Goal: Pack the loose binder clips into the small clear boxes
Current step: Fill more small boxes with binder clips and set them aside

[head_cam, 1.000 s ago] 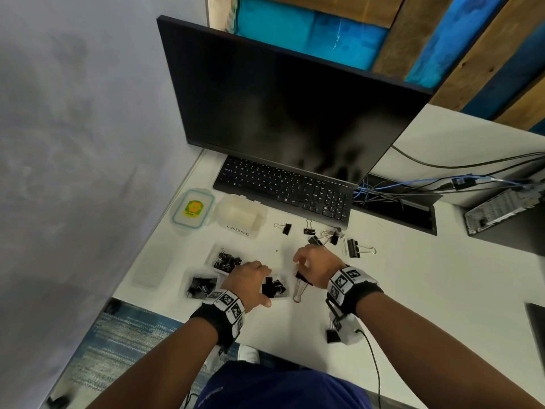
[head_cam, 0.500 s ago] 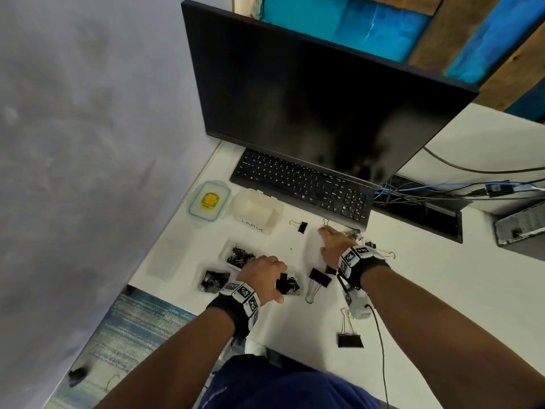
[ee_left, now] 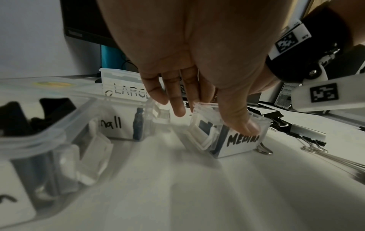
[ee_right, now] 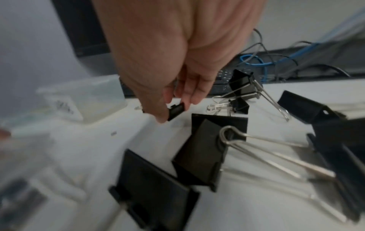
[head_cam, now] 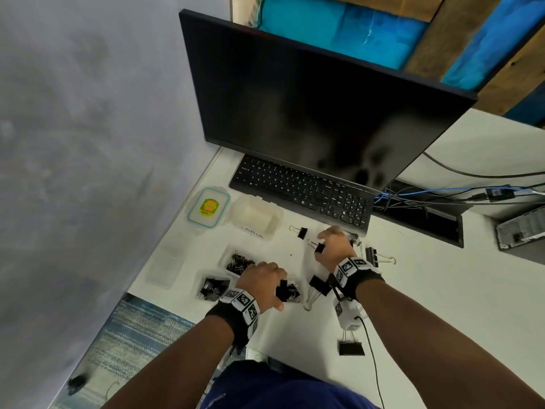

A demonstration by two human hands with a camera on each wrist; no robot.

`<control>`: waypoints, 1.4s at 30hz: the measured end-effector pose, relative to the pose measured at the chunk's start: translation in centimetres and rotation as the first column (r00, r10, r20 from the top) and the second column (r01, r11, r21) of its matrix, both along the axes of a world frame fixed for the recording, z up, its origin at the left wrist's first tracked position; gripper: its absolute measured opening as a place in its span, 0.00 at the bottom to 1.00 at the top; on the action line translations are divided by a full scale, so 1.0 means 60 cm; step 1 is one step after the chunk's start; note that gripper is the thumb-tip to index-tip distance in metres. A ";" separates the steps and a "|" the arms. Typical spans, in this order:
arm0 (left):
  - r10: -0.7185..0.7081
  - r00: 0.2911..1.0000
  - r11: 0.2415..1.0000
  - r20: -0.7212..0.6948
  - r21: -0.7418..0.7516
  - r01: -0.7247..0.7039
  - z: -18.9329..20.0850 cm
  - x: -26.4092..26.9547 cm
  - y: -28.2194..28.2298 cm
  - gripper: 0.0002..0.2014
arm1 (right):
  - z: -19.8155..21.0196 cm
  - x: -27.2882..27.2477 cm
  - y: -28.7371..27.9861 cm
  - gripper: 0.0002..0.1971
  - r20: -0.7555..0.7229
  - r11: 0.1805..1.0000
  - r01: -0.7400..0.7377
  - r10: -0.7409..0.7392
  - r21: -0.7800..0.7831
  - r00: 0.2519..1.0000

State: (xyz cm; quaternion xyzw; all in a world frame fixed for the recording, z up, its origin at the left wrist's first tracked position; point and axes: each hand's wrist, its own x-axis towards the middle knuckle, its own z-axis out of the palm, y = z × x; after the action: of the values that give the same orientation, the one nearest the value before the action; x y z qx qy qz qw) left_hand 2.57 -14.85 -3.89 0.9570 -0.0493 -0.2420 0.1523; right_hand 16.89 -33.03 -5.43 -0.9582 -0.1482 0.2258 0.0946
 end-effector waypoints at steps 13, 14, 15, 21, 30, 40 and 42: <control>-0.015 0.999 0.999 0.049 0.034 0.013 0.002 -0.004 0.003 0.37 | 0.062 -0.106 -0.029 0.22 -0.170 0.926 -0.248 0.303 0.283 0.938; -0.013 0.999 0.999 0.050 0.031 0.011 0.001 -0.004 0.004 0.37 | 0.064 -0.114 -0.027 0.22 -0.191 0.926 -0.245 0.306 0.287 0.933; -0.011 0.999 1.000 0.050 0.030 0.009 0.000 -0.005 0.004 0.37 | 0.063 -0.120 -0.024 0.20 -0.189 0.922 -0.251 0.314 0.296 0.930; -0.005 0.999 1.000 0.054 0.025 0.004 0.001 -0.005 0.003 0.37 | 0.043 -0.146 -0.016 0.21 -0.147 0.929 -0.283 0.323 0.240 0.935; -0.013 0.998 1.000 0.054 0.026 0.011 0.001 -0.006 0.005 0.37 | 0.040 -0.161 -0.004 0.17 -0.072 0.880 -0.458 0.468 0.126 0.881; -0.020 0.998 0.999 0.052 0.030 0.018 -0.001 -0.004 0.005 0.36 | 0.054 -0.104 0.027 0.17 0.064 0.938 -0.311 0.305 0.154 0.950; -0.023 0.998 0.999 0.050 0.040 0.021 -0.001 -0.004 0.004 0.36 | 0.055 -0.075 0.036 0.21 0.026 0.959 -0.274 0.273 0.070 0.962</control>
State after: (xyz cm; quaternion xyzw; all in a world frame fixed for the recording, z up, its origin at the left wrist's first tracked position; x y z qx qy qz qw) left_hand 2.35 -14.60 -3.94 0.9651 -0.0589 -0.2201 0.1294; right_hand 12.37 -30.87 -2.15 -0.9262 -0.2882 0.2233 0.0964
